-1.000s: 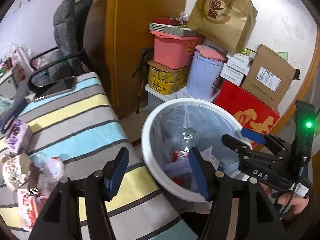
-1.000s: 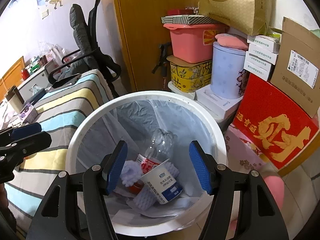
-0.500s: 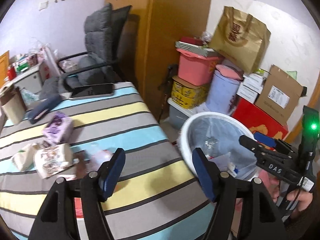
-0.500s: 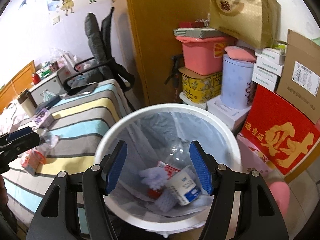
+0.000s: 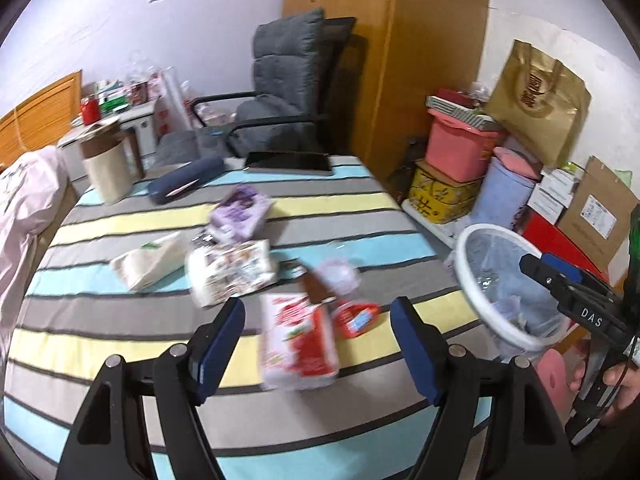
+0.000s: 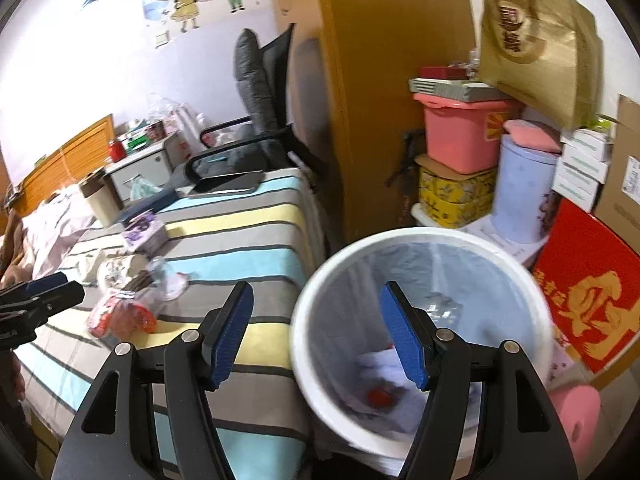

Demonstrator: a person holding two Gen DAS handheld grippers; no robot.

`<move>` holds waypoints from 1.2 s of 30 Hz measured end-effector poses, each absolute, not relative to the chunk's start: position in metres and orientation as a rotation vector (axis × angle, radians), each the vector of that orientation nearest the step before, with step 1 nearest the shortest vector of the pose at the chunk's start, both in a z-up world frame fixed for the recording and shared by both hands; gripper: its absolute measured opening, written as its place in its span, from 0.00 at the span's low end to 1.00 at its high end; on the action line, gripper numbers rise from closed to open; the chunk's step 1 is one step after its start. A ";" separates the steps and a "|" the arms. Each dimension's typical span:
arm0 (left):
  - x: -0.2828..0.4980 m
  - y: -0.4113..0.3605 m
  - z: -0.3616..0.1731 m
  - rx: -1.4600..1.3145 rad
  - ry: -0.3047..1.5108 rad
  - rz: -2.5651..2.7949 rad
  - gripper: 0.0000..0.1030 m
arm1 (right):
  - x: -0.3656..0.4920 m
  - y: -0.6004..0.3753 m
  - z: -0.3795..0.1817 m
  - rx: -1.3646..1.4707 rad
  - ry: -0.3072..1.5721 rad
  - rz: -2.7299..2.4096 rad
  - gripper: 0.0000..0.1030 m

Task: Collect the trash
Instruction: 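Grasp the strawberry milk carton with the left tool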

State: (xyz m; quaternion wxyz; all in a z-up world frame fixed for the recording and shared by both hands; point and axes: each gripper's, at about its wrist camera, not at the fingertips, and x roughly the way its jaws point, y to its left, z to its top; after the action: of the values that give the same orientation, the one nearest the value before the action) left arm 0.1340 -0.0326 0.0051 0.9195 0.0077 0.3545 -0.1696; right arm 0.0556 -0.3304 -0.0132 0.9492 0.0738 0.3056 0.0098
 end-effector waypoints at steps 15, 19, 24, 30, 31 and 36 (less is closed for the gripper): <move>0.139 -0.002 -0.023 -0.017 0.804 -0.385 0.80 | 0.073 -0.278 -0.024 0.079 0.658 0.097 0.66; 0.146 -0.016 -0.032 -0.017 0.831 -0.459 0.80 | 0.076 -0.272 -0.025 0.065 0.661 0.095 0.66; 0.159 -0.026 -0.044 0.007 0.873 -0.460 0.80 | 0.079 -0.269 -0.024 0.068 0.660 0.088 0.66; 0.169 -0.019 -0.054 -0.032 0.898 -0.462 0.67 | 0.085 -0.259 -0.026 0.057 0.677 0.094 0.66; 0.169 -0.017 -0.055 -0.035 0.898 -0.462 0.62 | 0.086 -0.256 -0.026 0.059 0.681 0.101 0.66; 0.167 -0.001 -0.054 -0.052 0.885 -0.450 0.57 | 0.089 -0.248 -0.029 0.058 0.696 0.114 0.66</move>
State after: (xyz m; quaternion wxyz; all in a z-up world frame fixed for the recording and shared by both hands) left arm 0.1672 -0.0015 -0.0536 0.8789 -0.0248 0.4247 -0.2157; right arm 0.0890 -0.2479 -0.0286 0.9380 0.0283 0.3410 0.0559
